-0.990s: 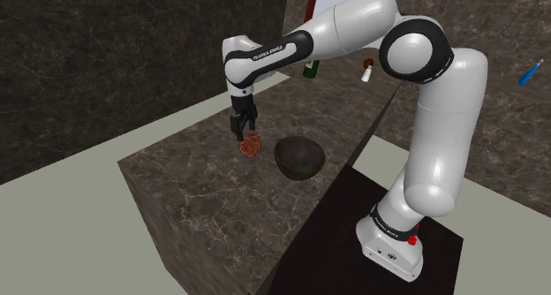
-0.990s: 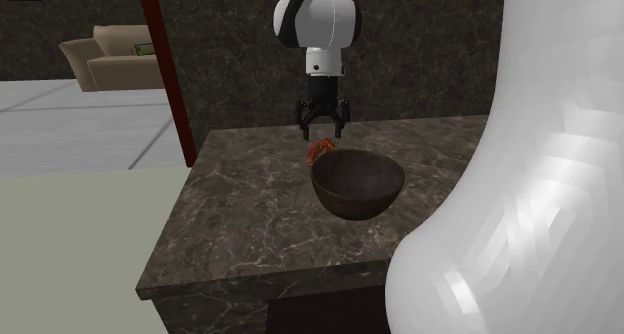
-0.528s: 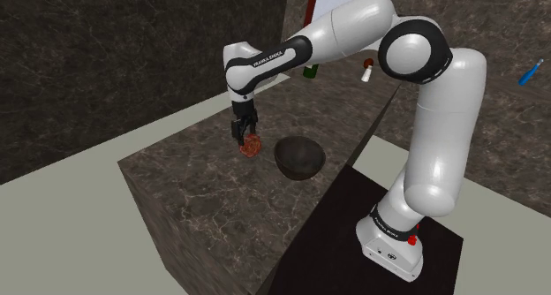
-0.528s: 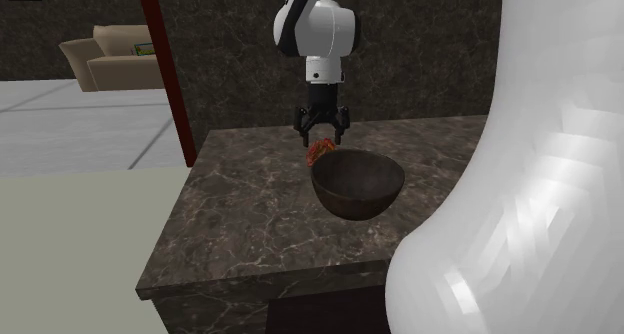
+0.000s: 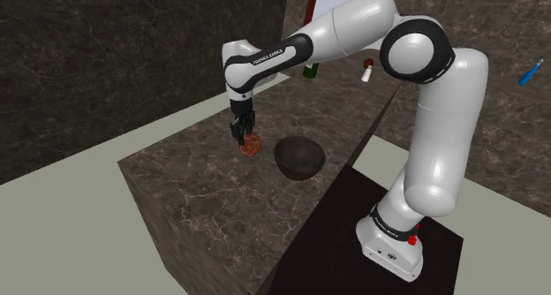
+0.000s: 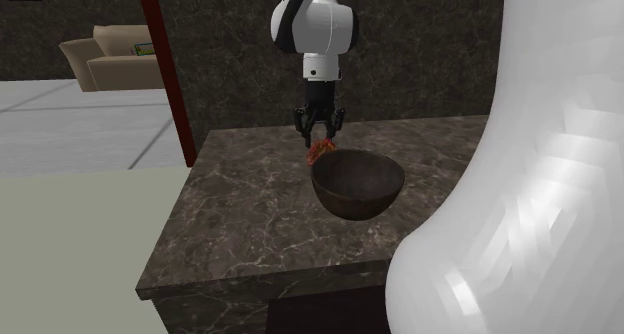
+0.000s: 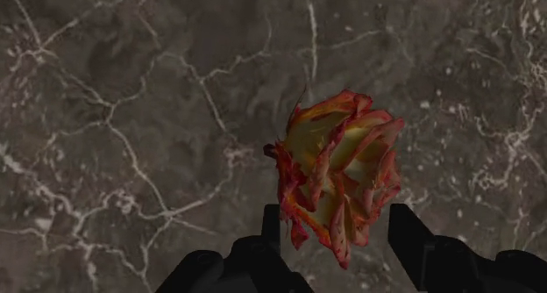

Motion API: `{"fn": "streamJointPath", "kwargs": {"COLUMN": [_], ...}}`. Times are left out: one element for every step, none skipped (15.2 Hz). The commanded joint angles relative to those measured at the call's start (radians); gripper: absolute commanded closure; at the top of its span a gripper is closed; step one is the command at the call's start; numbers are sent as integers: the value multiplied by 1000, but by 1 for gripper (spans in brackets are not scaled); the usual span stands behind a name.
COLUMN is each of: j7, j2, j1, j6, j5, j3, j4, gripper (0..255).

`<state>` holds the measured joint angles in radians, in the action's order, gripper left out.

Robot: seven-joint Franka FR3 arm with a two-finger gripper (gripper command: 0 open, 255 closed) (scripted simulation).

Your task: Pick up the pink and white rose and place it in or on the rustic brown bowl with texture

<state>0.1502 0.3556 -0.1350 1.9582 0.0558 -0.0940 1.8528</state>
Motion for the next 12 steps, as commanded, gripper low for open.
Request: {"fn": "streamJointPath", "kwargs": {"j7": [0,1,2,1,-1,-1,-1,-2,-2,-2,-3,-3], "j2": [11,10,12,16,9,2,-5,-11,-18,-24,-30,-36], "j1": [4,6,6,5,3,3,3,3,4,4,4,4], "j6": [1,-1,-2,-2,-3,-14,-26,-37,-48,-60,-71,-83], "j5": [-14,-14,-14,-14,-13,-13,-13,-12,-12,-12,-11,-11], "j3": [7,8,8,8,8,8,8,8,7,7,7,7], "j4": [5,4,1,-2,3,-1,-6,-10,-15,-21,-26,-32], "gripper": [255,255,255,255,255,255,255,255,255,255,255,255]}}
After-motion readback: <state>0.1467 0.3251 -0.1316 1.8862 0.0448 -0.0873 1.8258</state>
